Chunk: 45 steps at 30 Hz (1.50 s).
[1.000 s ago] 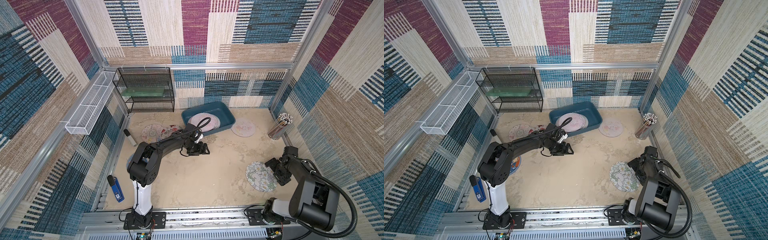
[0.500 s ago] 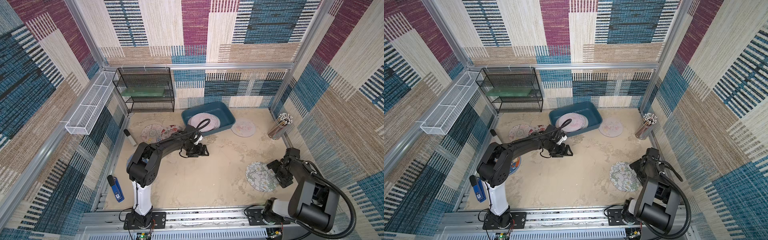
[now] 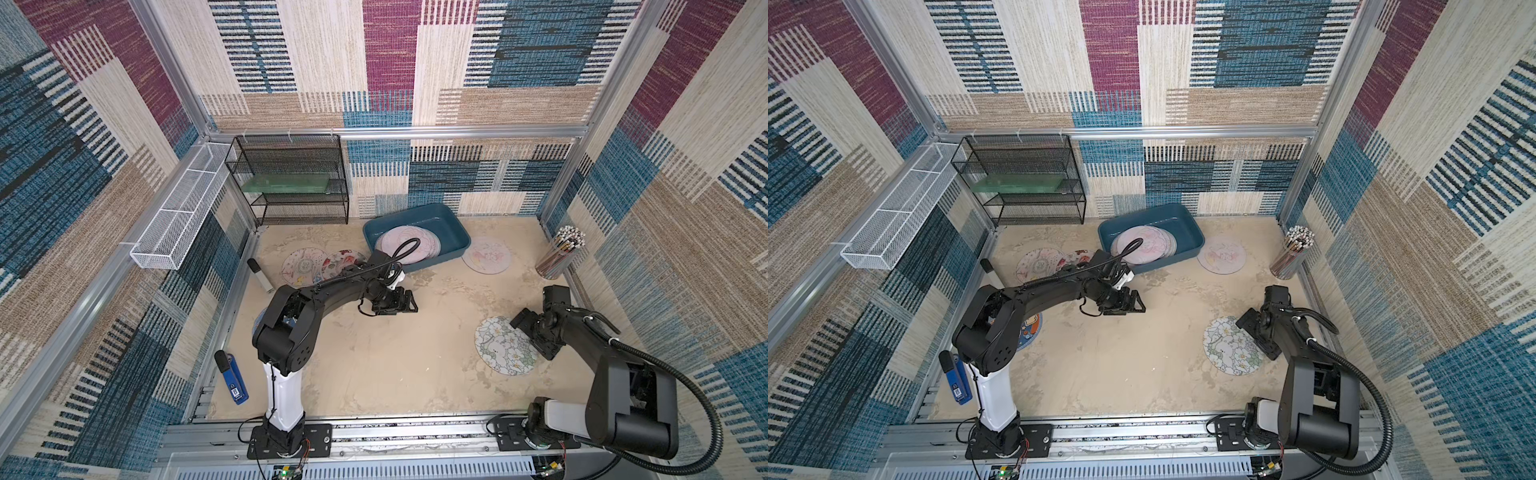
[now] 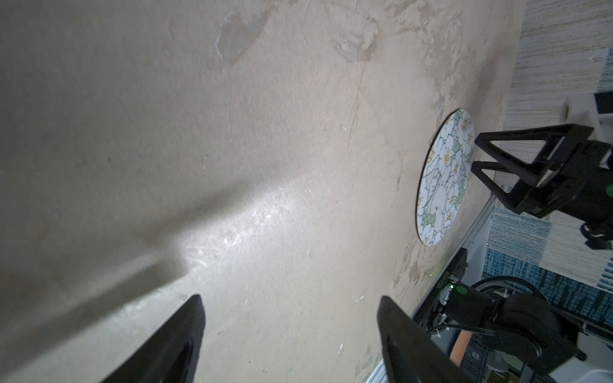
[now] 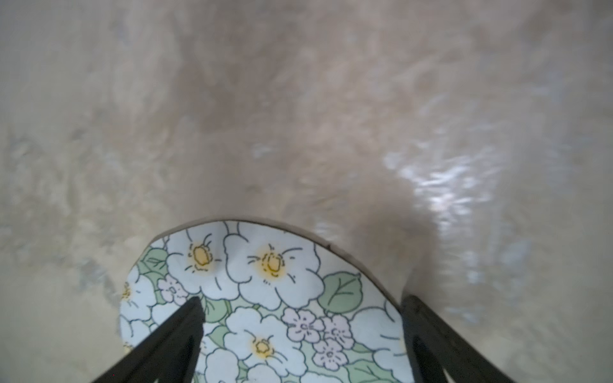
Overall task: Put the coasters into the storage box
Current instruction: Move the coaster to the center of the board, then pick up the coaster from the center of the board.
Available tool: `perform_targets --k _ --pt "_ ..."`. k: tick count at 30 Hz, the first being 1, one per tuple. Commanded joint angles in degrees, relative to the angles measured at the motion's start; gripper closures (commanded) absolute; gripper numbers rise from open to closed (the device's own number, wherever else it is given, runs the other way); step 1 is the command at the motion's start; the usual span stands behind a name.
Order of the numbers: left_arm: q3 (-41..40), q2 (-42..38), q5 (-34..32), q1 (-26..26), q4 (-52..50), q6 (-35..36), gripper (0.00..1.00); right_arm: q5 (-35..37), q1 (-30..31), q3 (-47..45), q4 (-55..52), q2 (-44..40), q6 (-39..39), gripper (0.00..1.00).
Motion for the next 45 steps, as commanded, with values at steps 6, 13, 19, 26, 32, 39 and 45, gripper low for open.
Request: perform_targets --k 6,13,19,26,32,39,45 --pt "-1.8 -1.0 -0.6 0.1 2.1 0.2 0.19 -17.6 13.5 0.7 -0.8 5.5 2.9 0.05" --pt "-2.4 -1.4 -0.5 -0.2 2.7 -0.5 0.19 -17.4 20.2 3.9 -3.2 7.3 1.8 0.05" --pt "-2.5 -0.8 -0.3 -2.2 3.5 -1.6 0.19 -15.8 15.9 5.6 -9.5 7.1 -7.3 0.05" --pt "-2.3 0.4 -0.1 -4.6 4.3 -2.4 0.23 -13.5 19.0 3.1 -10.6 5.7 -7.3 0.01" --pt "-2.7 0.5 0.7 -6.4 4.3 -2.4 0.26 -14.1 21.5 -0.5 -9.1 3.4 -5.3 0.04" --pt "-3.3 1.0 0.9 -8.4 4.3 -2.7 0.31 -14.8 23.9 -2.1 -8.5 2.1 -4.3 0.07" --pt "-3.6 1.3 0.4 -9.5 4.4 -2.8 0.33 -15.6 24.4 -3.9 -7.4 1.3 -3.7 0.08"
